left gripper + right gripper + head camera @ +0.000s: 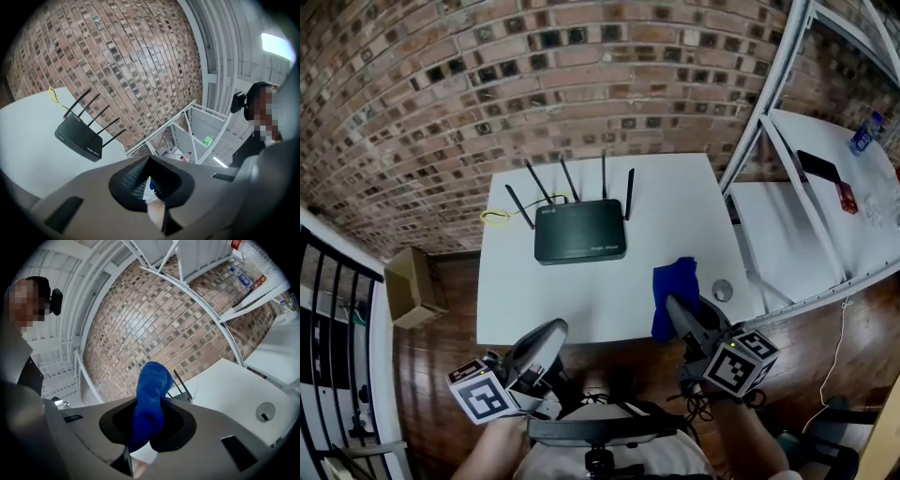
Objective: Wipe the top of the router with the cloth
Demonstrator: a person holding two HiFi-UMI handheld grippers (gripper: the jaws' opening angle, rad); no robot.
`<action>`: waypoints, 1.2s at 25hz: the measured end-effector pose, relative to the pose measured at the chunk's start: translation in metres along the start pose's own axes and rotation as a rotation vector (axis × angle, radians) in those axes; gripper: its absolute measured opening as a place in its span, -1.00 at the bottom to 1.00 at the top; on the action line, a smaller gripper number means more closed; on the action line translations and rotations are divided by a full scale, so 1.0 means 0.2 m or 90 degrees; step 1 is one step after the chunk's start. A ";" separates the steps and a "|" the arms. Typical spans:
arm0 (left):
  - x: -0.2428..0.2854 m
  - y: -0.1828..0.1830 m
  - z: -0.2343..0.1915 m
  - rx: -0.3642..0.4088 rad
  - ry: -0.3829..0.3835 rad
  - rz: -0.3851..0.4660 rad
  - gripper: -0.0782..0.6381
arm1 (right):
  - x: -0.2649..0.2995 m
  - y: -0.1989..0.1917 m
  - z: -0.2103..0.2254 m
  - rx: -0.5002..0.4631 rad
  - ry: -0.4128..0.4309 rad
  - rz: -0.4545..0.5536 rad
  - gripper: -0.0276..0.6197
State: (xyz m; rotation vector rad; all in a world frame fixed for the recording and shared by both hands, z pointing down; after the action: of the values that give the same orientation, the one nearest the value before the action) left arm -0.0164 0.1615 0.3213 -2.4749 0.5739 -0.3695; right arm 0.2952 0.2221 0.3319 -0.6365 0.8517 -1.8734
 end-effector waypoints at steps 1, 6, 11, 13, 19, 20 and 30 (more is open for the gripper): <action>-0.01 0.01 0.01 0.003 0.000 0.000 -0.73 | 0.00 0.01 -0.01 -0.002 0.002 0.003 -0.59; -0.02 0.08 0.02 0.022 -0.015 -0.006 -0.73 | 0.00 0.04 -0.07 -0.012 0.007 0.024 -0.59; -0.12 0.16 -0.03 0.029 -0.015 -0.013 -0.73 | 0.07 0.01 -0.17 -0.015 0.014 0.025 -0.59; -0.15 0.18 -0.05 0.029 -0.017 -0.020 -0.73 | 0.10 0.00 -0.21 -0.013 0.012 0.027 -0.59; -0.27 0.23 -0.09 0.024 -0.018 -0.034 -0.73 | 0.15 -0.08 -0.31 0.004 0.000 0.017 -0.59; -0.28 0.24 -0.09 0.025 -0.020 -0.035 -0.73 | 0.15 -0.08 -0.32 0.006 -0.003 0.017 -0.59; -0.37 0.29 -0.13 0.029 -0.053 -0.036 -0.73 | 0.19 -0.10 -0.44 -0.016 -0.020 0.021 -0.59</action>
State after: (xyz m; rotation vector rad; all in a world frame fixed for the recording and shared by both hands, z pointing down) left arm -0.1092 0.1403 0.2980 -2.4536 0.4564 -0.2970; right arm 0.2046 0.2199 0.2960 -0.6612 0.8614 -1.8207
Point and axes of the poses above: the fingertips, and each gripper's own axes: x forward along the fingers, z to its right, y out of its top, the point moved 10 cm from there along -x, backward along the fingers, and after that the axes turned 7 degrees about y, right-handed, at the moved point
